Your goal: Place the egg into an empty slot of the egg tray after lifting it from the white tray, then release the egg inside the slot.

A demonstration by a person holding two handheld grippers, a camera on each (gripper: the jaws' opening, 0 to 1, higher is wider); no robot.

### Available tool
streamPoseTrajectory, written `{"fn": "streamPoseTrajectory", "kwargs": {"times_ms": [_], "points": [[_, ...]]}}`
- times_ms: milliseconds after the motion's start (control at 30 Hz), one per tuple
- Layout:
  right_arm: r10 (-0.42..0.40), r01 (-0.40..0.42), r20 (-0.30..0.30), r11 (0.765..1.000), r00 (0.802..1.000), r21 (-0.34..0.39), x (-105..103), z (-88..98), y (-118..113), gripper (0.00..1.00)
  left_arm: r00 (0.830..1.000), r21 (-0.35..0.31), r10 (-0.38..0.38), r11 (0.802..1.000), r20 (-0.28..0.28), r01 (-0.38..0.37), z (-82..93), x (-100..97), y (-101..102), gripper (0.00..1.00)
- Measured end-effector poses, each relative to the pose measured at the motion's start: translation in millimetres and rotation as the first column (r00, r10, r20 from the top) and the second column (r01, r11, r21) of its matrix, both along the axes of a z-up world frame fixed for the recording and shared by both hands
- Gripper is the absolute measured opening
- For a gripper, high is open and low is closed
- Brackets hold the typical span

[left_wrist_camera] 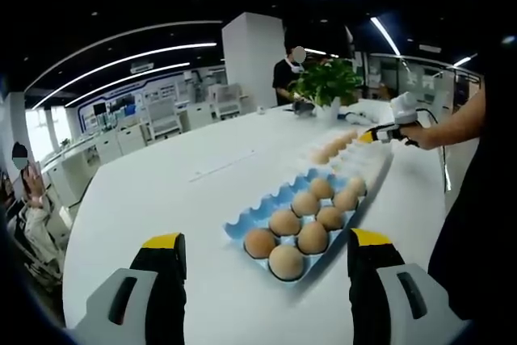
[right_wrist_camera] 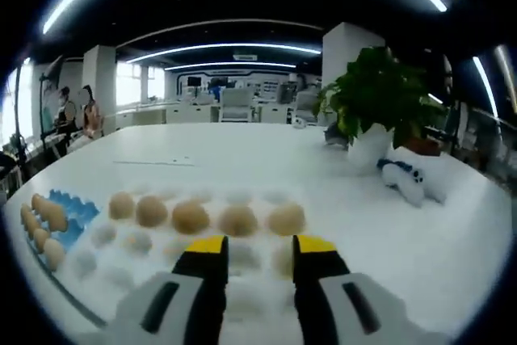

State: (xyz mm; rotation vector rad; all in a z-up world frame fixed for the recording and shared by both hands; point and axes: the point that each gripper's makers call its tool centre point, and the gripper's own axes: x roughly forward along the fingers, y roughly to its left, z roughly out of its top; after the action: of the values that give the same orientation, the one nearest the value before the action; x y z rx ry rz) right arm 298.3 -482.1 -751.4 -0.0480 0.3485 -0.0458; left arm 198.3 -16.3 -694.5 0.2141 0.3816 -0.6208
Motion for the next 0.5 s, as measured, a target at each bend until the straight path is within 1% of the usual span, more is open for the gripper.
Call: {"fn": "streamPoseTrajectory", "kwargs": {"times_ms": [33,167,267,333,433,467,500], "points": [[-0.006,0.006,0.013,1.0,1.0,0.004,0.5,2.2,-1.9,0.31,1.0,0.001,-0.001,1.0,-0.001,0.001,-0.3,0.0,0.0,0.83],[-0.033,0.033,0.006,0.999,0.999,0.001,2.6,-0.6,-12.0,0.32,1.0,0.001,0.001,1.0,0.001,-0.001,0.1,0.4,0.0,0.83],[-0.039,0.039,-0.023,0.999,0.999,-0.004,5.0,-8.5,-17.7,0.32,1.0,0.0,0.001,1.0,0.0,-0.001,0.1,0.2,0.1,0.83],[-0.045,0.044,-0.031,0.999,0.999,-0.013,7.0,-11.6,-21.8,0.32,1.0,0.001,0.001,1.0,-0.001,-0.001,-0.1,0.0,0.7,0.83],[-0.046,0.046,-0.059,0.999,0.997,-0.001,10.7,-18.8,-25.2,0.32,1.0,0.003,0.004,1.0,-0.001,-0.004,-0.4,-0.3,1.8,0.83],[-0.043,0.043,-0.08,0.999,0.996,-0.004,11.6,-23.4,-25.9,0.31,1.0,0.003,0.004,1.0,-0.001,-0.004,-0.3,-0.3,2.0,0.83],[-0.04,0.04,-0.089,0.999,0.995,-0.008,12.3,-25.8,-25.9,0.31,1.0,0.002,0.007,1.0,-0.001,-0.007,-0.2,-0.3,2.4,0.83]]}}
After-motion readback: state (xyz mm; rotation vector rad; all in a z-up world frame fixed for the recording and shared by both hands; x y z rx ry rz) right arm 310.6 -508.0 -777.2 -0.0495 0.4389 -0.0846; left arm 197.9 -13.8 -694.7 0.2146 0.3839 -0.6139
